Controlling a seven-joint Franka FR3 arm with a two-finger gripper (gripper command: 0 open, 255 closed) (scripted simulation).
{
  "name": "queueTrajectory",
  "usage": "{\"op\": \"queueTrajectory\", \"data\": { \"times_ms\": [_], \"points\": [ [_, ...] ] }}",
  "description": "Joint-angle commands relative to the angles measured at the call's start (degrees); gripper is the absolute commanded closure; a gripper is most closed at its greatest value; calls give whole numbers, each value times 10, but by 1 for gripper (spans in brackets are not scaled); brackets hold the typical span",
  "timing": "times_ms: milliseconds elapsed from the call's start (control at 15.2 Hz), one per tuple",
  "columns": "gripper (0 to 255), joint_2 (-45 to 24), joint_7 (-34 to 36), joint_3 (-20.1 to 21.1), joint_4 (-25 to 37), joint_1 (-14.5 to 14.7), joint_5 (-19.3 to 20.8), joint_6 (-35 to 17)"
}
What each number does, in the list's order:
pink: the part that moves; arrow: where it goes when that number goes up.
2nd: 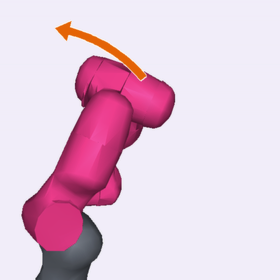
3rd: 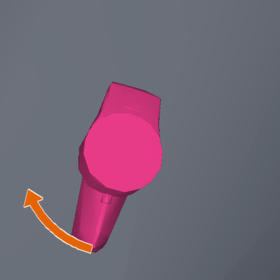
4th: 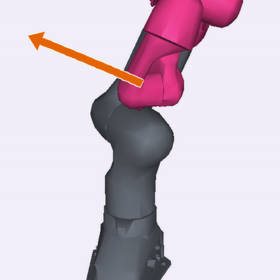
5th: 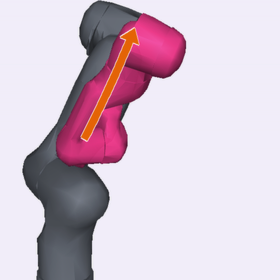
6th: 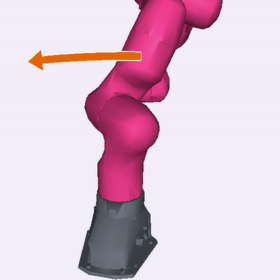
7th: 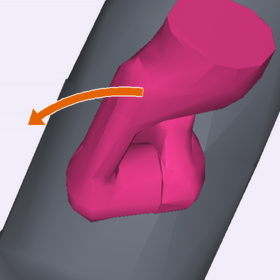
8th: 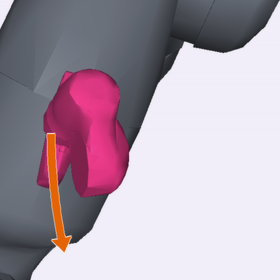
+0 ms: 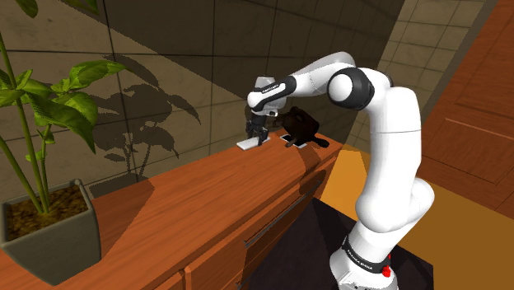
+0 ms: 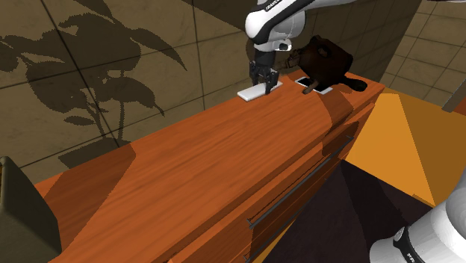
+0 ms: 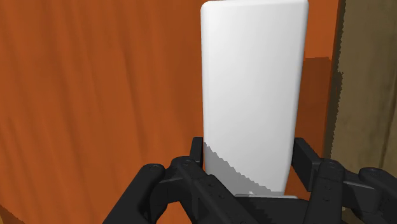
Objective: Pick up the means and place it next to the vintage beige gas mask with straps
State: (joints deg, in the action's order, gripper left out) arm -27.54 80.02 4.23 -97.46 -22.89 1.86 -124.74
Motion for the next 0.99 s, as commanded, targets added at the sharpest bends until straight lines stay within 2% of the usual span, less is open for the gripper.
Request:
{"op": "queueTrajectory", "data": {
  "times_ms": [0, 198, 726, 792, 924],
  "points": [
    [255, -8, 0, 0, -6, 0, 1, -14],
    [255, -19, 1, -1, -11, 1, 2, -30],
    [255, -19, 1, -1, -10, 1, 2, -29],
    [0, -19, 1, -1, -10, 1, 2, -30],
    [0, -19, 1, -1, -10, 1, 2, -29]
  ]
}}
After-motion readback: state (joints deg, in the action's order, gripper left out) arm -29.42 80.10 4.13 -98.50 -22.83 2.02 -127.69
